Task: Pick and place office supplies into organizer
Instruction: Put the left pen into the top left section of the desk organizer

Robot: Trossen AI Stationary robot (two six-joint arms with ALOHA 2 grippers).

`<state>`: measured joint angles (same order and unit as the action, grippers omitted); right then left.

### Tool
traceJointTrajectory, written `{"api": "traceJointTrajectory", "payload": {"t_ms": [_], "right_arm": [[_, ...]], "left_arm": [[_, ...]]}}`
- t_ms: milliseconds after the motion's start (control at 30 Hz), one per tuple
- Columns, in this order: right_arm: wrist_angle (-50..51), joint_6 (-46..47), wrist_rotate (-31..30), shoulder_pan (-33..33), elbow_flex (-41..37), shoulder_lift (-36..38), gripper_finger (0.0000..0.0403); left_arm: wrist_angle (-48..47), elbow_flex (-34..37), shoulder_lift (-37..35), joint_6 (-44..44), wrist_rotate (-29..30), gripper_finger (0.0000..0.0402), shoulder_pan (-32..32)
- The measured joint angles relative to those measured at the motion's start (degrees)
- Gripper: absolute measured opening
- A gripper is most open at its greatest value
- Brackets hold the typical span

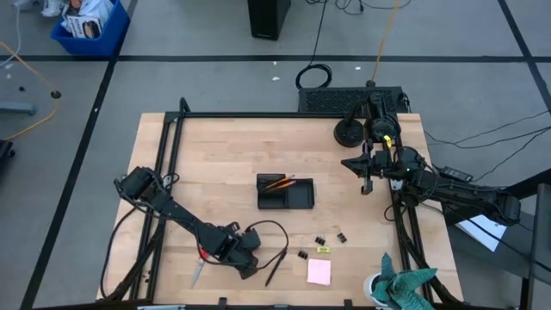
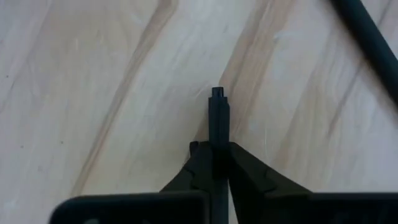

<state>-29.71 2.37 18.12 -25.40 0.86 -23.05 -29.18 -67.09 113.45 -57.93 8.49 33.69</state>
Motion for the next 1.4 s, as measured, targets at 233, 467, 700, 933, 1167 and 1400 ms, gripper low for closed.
{"api": "traceJointTrajectory", "payload": {"t_ms": [233, 467, 700, 933, 1167, 1400], "right_arm": [[0.0, 0.0, 0.0, 0.0, 0.0, 0.0, 0.0], [0.0, 0.5, 0.0, 0.0, 0.0, 0.0, 0.0], [0.0, 1.3, 0.0, 0.0, 0.0, -0.2, 0.0], [0.0, 1.0, 0.0, 0.0, 0.0, -0.1, 0.0], [0.7, 0.9, 0.0, 0.0, 0.0, -0.1, 0.0], [0.8, -1.6, -0.1, 0.0, 0.0, -0.2, 0.0]], "left_arm": [[1.9, 0.1, -0.3, 7.9, 8.8, 0.002, 0.6], [5.7, 0.3, -5.8, 23.7, 31.6, 0.0035, -0.9], [10.0, 0.2, -16.2, 44.1, 34.9, 0.0014, -7.3], [33.9, 7.4, -23.6, 66.5, 22.8, 0.0034, -18.5], [75.8, 25.7, -24.5, 67.9, -1.9, 0.0022, -31.6], [92.9, 32.7, -19.6, 64.5, -10.0, 0.0021, -35.7]]}}
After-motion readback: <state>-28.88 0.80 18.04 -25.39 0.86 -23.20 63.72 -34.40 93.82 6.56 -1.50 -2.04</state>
